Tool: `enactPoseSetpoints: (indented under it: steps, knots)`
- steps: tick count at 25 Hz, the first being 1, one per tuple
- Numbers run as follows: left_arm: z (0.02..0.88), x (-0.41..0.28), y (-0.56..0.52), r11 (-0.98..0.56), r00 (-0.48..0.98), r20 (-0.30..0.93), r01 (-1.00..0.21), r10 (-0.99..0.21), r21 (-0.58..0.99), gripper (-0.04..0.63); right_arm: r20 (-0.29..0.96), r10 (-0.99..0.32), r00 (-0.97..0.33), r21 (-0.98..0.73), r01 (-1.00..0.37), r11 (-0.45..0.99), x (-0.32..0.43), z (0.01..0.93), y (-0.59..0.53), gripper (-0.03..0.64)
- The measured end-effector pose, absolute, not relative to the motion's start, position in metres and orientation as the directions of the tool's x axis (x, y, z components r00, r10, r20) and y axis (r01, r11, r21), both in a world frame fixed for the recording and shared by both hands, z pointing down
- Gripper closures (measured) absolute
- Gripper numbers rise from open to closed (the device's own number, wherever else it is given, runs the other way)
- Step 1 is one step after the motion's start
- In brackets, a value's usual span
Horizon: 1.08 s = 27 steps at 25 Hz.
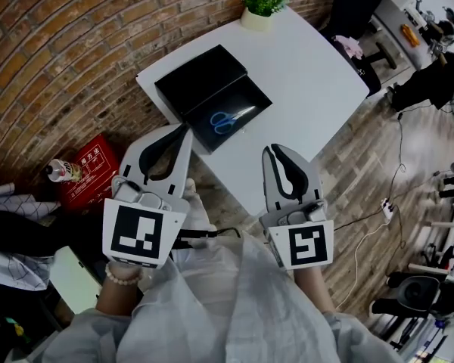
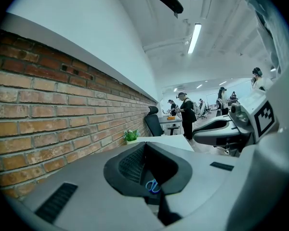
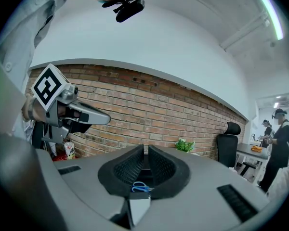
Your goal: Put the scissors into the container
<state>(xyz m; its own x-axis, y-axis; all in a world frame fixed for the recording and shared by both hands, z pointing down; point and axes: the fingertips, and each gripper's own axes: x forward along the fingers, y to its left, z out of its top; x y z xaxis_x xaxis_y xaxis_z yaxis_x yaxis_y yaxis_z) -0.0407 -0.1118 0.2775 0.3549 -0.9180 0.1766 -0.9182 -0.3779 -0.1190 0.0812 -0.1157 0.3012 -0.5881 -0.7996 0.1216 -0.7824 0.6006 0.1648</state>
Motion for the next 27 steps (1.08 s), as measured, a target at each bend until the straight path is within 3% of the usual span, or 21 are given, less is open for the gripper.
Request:
enactPoseSetpoints:
  steps: [27]
  knots:
    - [0.288, -0.04, -0.117, -0.389, 0.361, 0.212, -0.914, -0.908, -0.112, 0.577, 0.169, -0.787, -0.594, 0.169, -0.769, 0.617, 0.082, 0.316, -0.119, 0.56]
